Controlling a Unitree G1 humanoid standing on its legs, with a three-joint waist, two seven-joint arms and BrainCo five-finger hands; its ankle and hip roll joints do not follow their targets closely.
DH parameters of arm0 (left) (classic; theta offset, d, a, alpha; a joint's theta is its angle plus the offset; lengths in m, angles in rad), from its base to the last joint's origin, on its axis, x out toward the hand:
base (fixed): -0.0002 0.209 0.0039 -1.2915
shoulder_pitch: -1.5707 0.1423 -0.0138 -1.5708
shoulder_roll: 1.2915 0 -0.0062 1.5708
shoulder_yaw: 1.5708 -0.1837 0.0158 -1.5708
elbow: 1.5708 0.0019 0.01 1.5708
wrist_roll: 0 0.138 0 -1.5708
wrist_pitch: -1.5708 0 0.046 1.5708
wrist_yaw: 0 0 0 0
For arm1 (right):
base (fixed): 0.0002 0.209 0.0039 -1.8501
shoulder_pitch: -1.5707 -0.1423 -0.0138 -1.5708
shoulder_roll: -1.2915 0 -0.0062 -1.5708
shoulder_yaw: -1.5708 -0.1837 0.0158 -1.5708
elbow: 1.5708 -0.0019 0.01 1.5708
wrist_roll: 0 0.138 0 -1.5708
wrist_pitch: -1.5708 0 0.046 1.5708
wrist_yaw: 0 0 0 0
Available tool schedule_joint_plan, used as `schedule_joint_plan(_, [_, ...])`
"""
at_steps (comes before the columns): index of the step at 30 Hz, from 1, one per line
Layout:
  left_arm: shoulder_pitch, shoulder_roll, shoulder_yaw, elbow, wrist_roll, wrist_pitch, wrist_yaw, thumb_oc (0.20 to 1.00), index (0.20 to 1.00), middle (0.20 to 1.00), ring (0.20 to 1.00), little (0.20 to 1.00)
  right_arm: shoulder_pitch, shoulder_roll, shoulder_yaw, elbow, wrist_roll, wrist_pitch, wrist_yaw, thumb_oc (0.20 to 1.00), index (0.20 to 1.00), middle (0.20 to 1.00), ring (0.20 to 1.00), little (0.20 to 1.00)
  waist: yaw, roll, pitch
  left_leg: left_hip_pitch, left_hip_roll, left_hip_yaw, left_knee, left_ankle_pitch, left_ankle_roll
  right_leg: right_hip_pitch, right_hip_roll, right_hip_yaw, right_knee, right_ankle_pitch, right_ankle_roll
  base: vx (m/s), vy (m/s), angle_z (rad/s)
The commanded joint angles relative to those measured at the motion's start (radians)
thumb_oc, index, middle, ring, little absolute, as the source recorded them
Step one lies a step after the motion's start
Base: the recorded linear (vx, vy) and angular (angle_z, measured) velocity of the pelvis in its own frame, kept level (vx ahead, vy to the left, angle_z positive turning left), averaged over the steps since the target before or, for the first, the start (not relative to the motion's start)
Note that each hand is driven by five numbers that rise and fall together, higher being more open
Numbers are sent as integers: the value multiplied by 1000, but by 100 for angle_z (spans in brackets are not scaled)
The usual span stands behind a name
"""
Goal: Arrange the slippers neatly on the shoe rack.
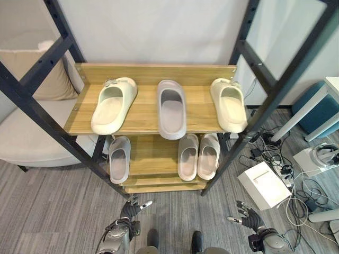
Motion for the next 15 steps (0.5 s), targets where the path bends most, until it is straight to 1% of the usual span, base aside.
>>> schedule_joint_plan(1, [-42,38,16,-19,11,-38,11,1000,1000,1000,1000,1000,-38,-17,28,-75,-50,-43,-2,1000,1000,1000,1000,1000,25,-15,17,-17,27,-10,101,-82,-29,-2,-142,-22,94,18,146,16,40,-19])
schedule_joint_plan(2, [-42,38,16,-18,12,-38,11,1000,1000,1000,1000,1000,-38,-17,28,-75,-50,-43,-2,1000,1000,1000,1000,1000,25,-15,17,-16,27,-9,101,-82,-29,-2,-142,-22,94,18,146,53,23,-9])
schedule_joint_plan(3, [-53,52,25,-29,18,-38,14,1000,1000,1000,1000,1000,-44,-48,47,-165,-150,-43,-13,1000,1000,1000,1000,1000,22,-20,17,-10,29,-14,97,-78,-31,0,-130,-25,68,14,141,54,-20,-21])
schedule_joint_plan(4, [-55,53,26,-27,24,-40,15,1000,1000,1000,1000,1000,-39,-61,48,-211,-173,-53,-8,1000,1000,1000,1000,1000,20,-21,16,-6,30,-16,95,-77,-32,7,-125,-21,60,12,138,54,-20,-19])
schedule_joint_plan(5, [-55,52,26,-27,24,-40,15,1000,1000,1000,1000,1000,-38,-61,48,-212,-173,-52,-8,1000,1000,1000,1000,1000,20,-21,17,-5,30,-17,95,-77,-32,8,-125,-21,60,12,138,42,-10,-5])
schedule_joint_plan(6, [-58,51,32,-28,27,-43,17,1000,1000,1000,1000,1000,-30,-79,45,-281,-196,-59,4,1000,1000,1000,1000,1000,17,-22,14,1,33,-17,92,-75,-35,19,-119,-17,49,4,136,80,-25,20])
schedule_joint_plan(7, [-69,46,41,-14,38,-41,13,1000,1000,1000,1000,1000,-1,-129,44,-447,-217,-77,38,1000,1000,1000,1000,1000,11,-24,5,17,40,-15,80,-72,-41,39,-107,-20,34,-14,132,104,-38,32])
schedule_joint_plan(8, [-68,43,45,-11,43,-40,13,1000,1000,1000,1000,1000,21,-161,31,-561,-208,-87,72,1000,1000,1000,1000,1000,6,-24,-1,22,43,-14,76,-71,-43,49,-103,-26,26,-25,130,110,-56,20])
schedule_joint_plan(9, [-74,38,53,14,60,-36,8,1000,1000,1000,1000,1000,64,-208,10,-716,-198,-105,115,1000,1000,1000,1000,1000,-6,-26,-10,34,46,-13,67,-69,-47,64,-98,-34,12,-35,129,71,-46,7])
schedule_joint_plan(11, [-73,34,57,22,76,-36,6,1000,1000,1000,1000,1000,116,-252,-38,-867,-175,-121,152,1000,1000,1000,1000,1000,-19,-22,-20,46,48,-14,57,-68,-51,79,-93,-38,-1,-41,128,49,-39,-6])
schedule_joint_plan(13, [-64,31,65,28,81,-39,5,1000,1000,1000,1000,1000,159,-277,-93,-985,-128,-141,172,1000,1000,1000,1000,1000,-34,-19,-31,59,51,-10,45,-65,-55,88,-88,-35,-11,-46,128,28,-34,-6])
schedule_joint_plan(15, [-55,27,69,19,80,-42,5,1000,1000,1000,1000,1000,188,-288,-136,-1041,-117,-149,169,1000,1000,1000,1000,1000,-46,-16,-40,69,55,-6,34,-62,-58,95,-83,-33,-19,-47,128,13,-34,-6])
